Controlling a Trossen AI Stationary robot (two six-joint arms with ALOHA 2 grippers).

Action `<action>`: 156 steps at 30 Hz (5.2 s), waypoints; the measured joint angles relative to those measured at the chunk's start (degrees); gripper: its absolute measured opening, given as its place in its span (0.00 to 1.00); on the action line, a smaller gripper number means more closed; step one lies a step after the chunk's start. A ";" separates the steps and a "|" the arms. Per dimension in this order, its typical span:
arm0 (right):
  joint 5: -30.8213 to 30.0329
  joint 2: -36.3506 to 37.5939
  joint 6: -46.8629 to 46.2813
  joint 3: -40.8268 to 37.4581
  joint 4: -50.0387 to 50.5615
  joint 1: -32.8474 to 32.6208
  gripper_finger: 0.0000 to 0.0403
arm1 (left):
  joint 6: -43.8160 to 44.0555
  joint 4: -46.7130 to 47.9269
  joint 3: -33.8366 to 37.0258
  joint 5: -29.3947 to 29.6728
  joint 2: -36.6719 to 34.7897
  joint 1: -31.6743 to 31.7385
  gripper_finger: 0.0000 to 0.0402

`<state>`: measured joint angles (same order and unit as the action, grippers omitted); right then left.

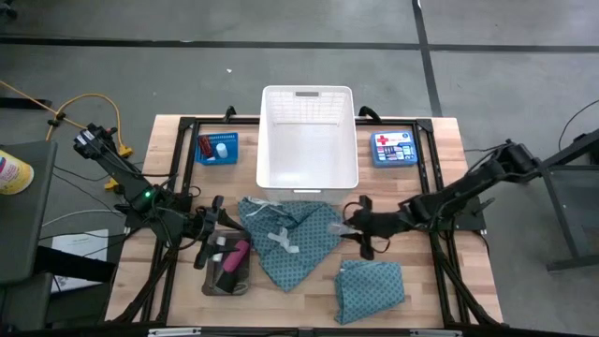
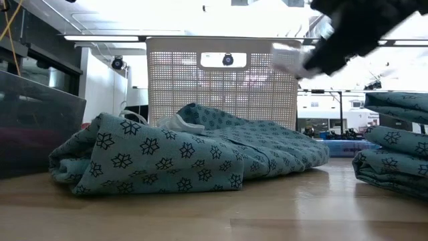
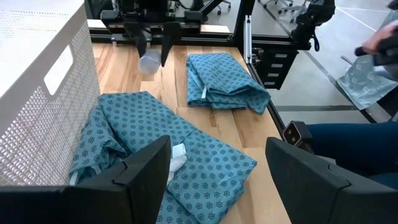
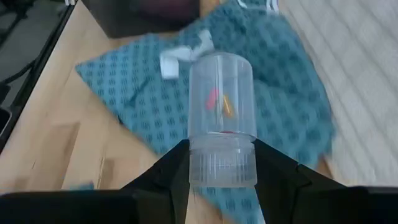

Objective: Pick & place medical supplies in basket/bin
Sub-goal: Put the transparent bottle into the blue bin

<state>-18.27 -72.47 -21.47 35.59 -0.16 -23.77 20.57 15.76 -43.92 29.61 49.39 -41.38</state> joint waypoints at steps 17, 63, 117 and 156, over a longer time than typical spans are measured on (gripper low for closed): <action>-2.36 -24.66 6.78 30.56 4.05 2.57 0.33 | 0.01 -0.01 0.02 0.00 0.00 0.01 0.63; -2.60 -26.35 15.76 32.85 -11.29 3.25 0.33 | -10.86 -18.60 0.02 -3.43 12.15 12.14 0.63; -1.13 -26.33 10.53 32.85 -8.47 3.25 0.63 | -15.82 -24.99 0.02 -12.22 13.31 16.55 0.37; -0.96 -26.33 3.06 32.85 -0.25 2.77 0.65 | -5.71 10.75 6.13 11.17 -3.65 60.75 0.37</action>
<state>-19.22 -98.80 -18.41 68.45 -0.40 -20.99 14.85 26.51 -37.79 40.77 45.74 19.38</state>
